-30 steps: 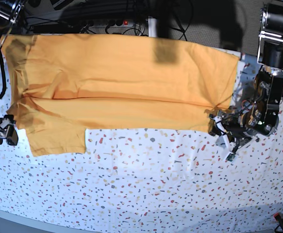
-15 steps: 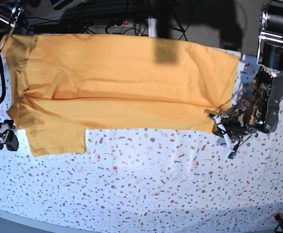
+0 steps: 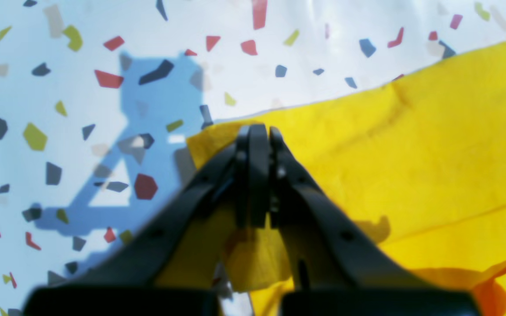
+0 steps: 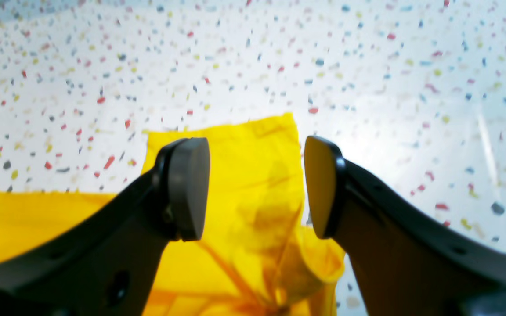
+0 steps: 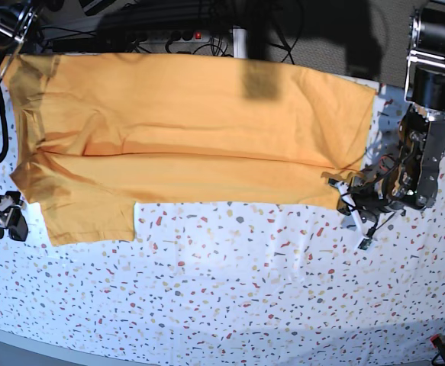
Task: Fold the T-shirt properly
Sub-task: 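Open both grippers and release the folded edges, then grasp the folded shirt edges again with both grippers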
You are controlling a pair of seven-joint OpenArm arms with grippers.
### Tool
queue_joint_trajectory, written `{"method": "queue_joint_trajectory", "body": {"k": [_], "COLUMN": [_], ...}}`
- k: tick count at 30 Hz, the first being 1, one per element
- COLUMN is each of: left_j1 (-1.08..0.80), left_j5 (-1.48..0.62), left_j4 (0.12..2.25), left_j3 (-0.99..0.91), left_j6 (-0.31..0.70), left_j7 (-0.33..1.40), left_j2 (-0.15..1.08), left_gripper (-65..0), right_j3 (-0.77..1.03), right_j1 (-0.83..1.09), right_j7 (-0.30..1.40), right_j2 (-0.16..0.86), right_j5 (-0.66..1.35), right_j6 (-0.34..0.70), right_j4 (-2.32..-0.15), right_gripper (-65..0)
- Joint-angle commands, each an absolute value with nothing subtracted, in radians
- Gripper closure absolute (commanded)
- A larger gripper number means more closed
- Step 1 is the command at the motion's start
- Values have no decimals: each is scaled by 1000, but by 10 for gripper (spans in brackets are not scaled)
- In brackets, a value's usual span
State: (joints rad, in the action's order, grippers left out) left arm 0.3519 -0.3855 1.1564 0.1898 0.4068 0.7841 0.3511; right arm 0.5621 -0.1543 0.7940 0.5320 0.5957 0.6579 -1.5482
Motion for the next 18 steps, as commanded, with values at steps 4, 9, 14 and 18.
{"method": "queue_joint_trajectory", "body": {"k": [4,9,14,18], "left_j1": [380,380,379,376], "left_j5": [-393,-393,-311,-288], "left_j4": [1176,1176,1176,1176], "left_j3": [184,184,184,184], "left_j6": [408,408,332,313], "left_j7": [761,761,735,733], "left_j2": [361,361,360,360], "left_gripper": [0,-243,-298,-297], "right_j3": [538,466,345,254], "right_j1": [-240,-333,-371,-371], "right_j7": [749,762,812,810], "right_j2": [557,557,557,556], "right_j5": [510,505,505,508], "right_j6": [658,659,658,658], "right_j4": [-1445,-1301,-1279,-1279], "right_gripper": [-345,-345,-345,-345]}}
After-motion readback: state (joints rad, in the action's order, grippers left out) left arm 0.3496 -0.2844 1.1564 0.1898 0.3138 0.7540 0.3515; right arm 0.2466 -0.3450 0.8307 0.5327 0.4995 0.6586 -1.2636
